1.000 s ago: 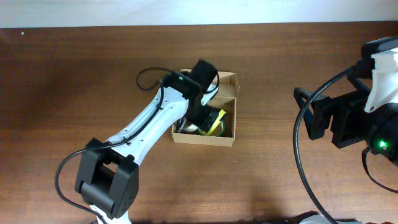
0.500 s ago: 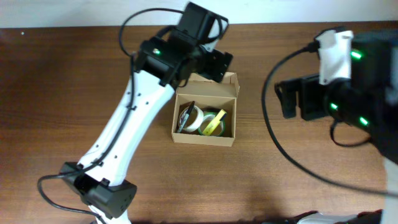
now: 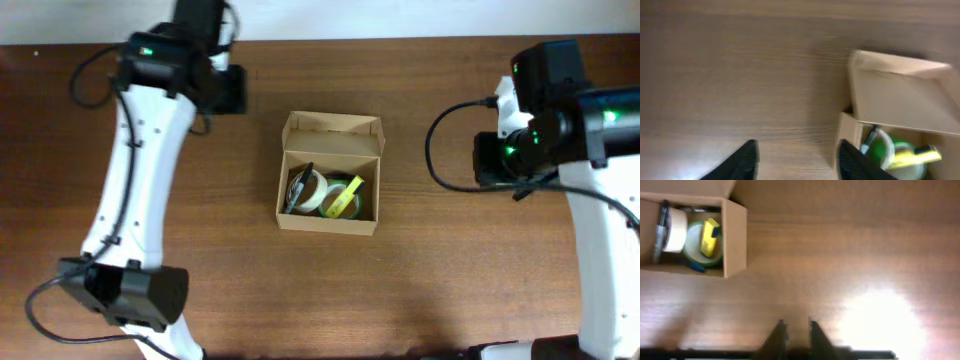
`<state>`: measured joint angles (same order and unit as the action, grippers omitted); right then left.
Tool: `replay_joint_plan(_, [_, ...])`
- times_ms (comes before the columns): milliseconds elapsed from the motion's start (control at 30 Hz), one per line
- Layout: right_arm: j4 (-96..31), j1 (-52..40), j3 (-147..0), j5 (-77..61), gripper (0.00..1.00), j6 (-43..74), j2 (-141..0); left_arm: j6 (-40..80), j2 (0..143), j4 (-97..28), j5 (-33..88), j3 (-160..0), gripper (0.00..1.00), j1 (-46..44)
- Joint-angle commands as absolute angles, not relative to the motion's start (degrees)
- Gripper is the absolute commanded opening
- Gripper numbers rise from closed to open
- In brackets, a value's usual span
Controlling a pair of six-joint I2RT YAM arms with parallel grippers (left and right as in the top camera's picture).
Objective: Pack container
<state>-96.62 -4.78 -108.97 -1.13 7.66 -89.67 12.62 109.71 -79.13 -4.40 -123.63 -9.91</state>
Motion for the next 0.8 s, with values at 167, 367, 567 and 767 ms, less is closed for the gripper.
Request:
replay_joint_plan(167, [-91.7,-3.9,-104.1,-2.6,0.04,7.7,-92.8,15.0,117.6,-78.7,-2.5,-115.5,0.02,-7.3])
replay_joint_plan(367, [-88.4,-3.9,-102.0,-3.0,0.04,6.2,-97.3,15.0,120.1,-72.9,1.3,-109.1,0.02,-8.5])
replay_joint_plan(567, [-87.4,-3.9,-101.8,-9.7,0.04,2.0,-105.4,15.1,120.2,-68.8,2.7,-108.5,0.02,-9.8])
replay_joint_plan(767, [-85.7,-3.9,-101.8,-20.3,0.04,-2.2,-114.3,17.2,121.1,-66.4,3.9,-108.5,0.02,-10.0])
